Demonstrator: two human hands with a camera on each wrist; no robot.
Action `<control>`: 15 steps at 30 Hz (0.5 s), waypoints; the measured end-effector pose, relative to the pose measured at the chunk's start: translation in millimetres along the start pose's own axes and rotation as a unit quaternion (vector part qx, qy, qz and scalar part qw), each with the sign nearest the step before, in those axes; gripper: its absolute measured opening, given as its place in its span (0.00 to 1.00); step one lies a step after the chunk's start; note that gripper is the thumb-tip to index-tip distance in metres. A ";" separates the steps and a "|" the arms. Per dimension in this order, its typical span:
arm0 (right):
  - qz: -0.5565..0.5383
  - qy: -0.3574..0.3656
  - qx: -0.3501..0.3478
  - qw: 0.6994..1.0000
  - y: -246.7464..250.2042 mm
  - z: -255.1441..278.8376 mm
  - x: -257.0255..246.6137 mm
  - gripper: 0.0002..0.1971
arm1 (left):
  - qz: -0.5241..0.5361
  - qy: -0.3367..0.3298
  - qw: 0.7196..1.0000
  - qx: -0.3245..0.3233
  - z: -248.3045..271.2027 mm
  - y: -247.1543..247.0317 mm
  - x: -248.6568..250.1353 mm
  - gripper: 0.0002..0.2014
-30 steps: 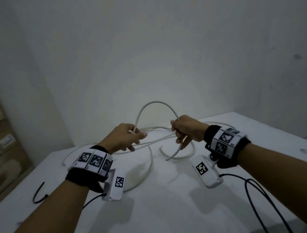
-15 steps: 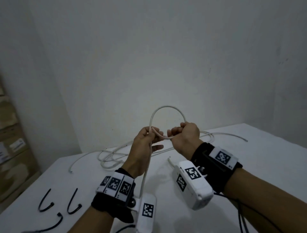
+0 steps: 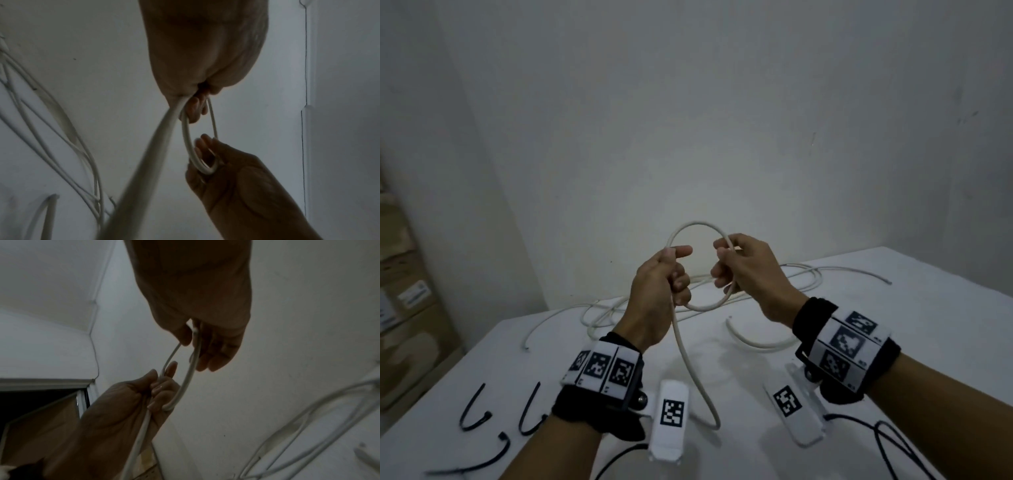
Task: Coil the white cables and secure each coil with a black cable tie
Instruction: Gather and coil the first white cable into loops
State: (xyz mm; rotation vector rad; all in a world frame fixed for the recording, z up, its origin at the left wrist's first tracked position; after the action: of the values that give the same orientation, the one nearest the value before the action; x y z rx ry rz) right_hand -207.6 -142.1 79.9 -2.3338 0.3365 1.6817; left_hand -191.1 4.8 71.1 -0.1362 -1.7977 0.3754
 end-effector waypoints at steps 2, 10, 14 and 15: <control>0.014 0.005 -0.034 0.999 3.2 1.2 -2.0 0.08 | -0.028 -0.017 0.999 -0.014 1.0 1.8 0.5 0.14; 0.317 0.359 -0.099 0.872 4.4 -15.9 -16.8 0.26 | -0.207 -0.034 0.973 -0.092 10.1 -1.2 5.3 0.17; 0.355 0.404 -0.181 0.823 -4.3 -12.6 -15.7 0.15 | -0.223 -0.031 0.968 -0.108 15.7 -6.5 8.3 0.16; 0.331 0.367 -0.194 0.847 -4.6 -11.4 -15.9 0.13 | -0.221 -0.032 0.969 -0.110 16.5 -7.4 8.3 0.16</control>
State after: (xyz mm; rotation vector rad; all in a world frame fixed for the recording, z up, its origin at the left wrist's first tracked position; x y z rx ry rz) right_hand -200.8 -140.9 98.7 -3.3923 1.1480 1.0008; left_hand -208.3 -2.8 77.6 0.1245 -1.8679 -0.1399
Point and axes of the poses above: each hand's wrist, its own z-axis away from the middle knuckle, its own y-axis out of the back of the hand, x = y × z, the point moved 2 cm from there along -z, towards the middle knuckle, and after that the axes turned 14 degrees about x, right-handed, at the moved point
